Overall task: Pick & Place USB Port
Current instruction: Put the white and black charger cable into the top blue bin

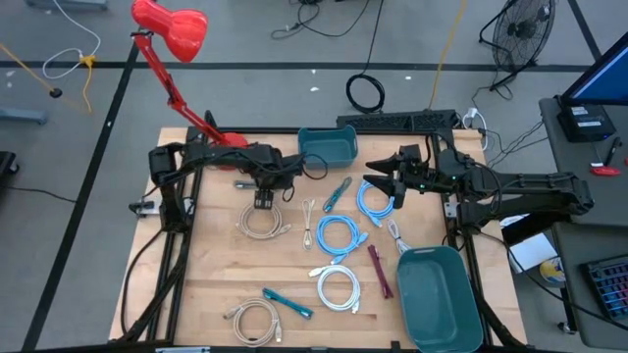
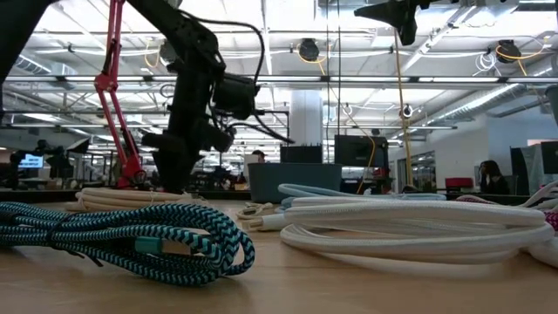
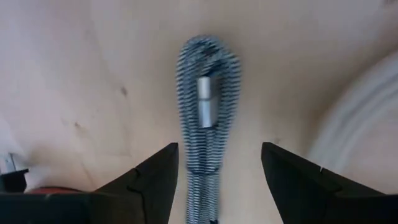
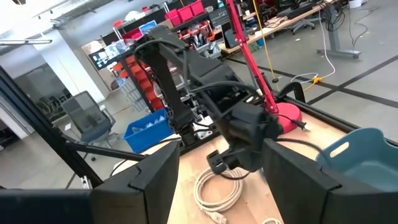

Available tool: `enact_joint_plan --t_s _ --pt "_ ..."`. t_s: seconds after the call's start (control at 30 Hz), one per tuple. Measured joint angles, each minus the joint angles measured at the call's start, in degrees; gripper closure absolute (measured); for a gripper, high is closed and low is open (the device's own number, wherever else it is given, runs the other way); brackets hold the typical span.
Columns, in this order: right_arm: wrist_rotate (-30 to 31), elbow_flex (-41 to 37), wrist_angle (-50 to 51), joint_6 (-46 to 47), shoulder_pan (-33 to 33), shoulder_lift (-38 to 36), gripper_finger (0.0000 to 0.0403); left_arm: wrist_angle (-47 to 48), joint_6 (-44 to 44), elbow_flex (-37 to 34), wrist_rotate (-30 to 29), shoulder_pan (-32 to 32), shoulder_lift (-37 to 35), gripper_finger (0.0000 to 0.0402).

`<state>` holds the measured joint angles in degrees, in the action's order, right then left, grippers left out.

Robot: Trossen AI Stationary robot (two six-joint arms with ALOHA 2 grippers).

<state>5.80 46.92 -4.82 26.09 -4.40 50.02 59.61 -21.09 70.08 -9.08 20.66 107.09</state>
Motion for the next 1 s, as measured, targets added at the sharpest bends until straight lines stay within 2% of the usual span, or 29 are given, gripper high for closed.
enact_joint_plan --t_s 0.4,0.7,1.0 --pt "-0.07 0.02 0.42 -0.03 0.00 0.00 0.0186 -0.24 0.43 -0.24 3.58 6.71 1.50 0.0173" --pt "-0.08 0.02 0.42 0.00 0.00 0.00 0.0186 -1.71 0.77 -0.24 9.06 6.91 1.48 0.0242" --pt "-0.10 0.02 0.42 0.46 0.00 0.00 0.0186 -4.31 2.37 -1.17 8.94 6.03 1.44 0.0288"
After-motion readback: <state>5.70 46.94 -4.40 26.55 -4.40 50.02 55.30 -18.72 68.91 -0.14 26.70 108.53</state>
